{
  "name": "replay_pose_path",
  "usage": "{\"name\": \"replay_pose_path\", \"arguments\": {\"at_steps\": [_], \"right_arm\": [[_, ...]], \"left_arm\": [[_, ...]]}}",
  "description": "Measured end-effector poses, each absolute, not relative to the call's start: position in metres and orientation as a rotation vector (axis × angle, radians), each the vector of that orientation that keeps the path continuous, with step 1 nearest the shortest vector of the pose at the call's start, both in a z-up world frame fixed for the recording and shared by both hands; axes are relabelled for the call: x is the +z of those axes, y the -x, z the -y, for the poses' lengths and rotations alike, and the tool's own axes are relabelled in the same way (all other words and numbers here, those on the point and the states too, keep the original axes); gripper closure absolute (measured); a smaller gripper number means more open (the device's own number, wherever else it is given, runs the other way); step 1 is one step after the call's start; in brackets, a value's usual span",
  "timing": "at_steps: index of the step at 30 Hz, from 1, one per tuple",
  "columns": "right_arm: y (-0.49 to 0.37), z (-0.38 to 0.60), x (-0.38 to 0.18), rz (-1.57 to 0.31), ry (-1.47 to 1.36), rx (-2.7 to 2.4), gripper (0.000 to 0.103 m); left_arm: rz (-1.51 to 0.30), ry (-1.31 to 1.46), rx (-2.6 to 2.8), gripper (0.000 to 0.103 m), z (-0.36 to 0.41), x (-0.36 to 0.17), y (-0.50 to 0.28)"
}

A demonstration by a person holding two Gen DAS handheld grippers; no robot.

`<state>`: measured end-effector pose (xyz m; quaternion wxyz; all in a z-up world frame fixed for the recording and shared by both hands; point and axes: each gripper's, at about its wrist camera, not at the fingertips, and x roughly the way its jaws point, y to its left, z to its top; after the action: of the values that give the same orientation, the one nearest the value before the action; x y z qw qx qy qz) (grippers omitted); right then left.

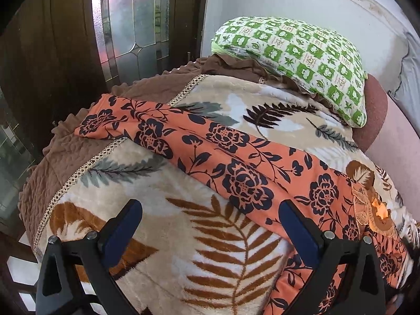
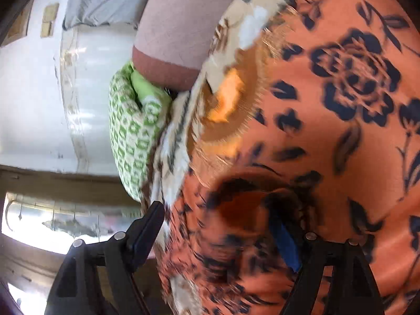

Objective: Fold small clothes

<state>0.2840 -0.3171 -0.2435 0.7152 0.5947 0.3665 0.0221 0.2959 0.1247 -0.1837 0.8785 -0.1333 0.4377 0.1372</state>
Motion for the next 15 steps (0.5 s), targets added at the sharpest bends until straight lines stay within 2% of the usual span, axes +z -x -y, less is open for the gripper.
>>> {"name": "replay_pose_path", "arguments": {"at_steps": [3, 7, 10, 15], "right_arm": [[-0.318, 0.275, -0.184, -0.767, -1.057, 0.150, 0.021], [-0.349, 0.180, -0.124, -0.854, -0.685, 0.472, 0.021], [-0.348, 0.158, -0.119, -0.855, -0.530, 0.477, 0.021], [-0.327, 0.215, -0.164, -0.923, -0.701, 0.293, 0.024]], "left_arm": [[-0.911, 0.285, 0.304, 0.000, -0.132, -0.184, -0.297], [-0.915, 0.314, 0.342, 0.000, -0.146, -0.186, -0.297], [-0.920, 0.348, 0.353, 0.000, -0.156, -0.187, -0.296], [-0.913, 0.366, 0.354, 0.000, -0.162, -0.186, -0.293]]}}
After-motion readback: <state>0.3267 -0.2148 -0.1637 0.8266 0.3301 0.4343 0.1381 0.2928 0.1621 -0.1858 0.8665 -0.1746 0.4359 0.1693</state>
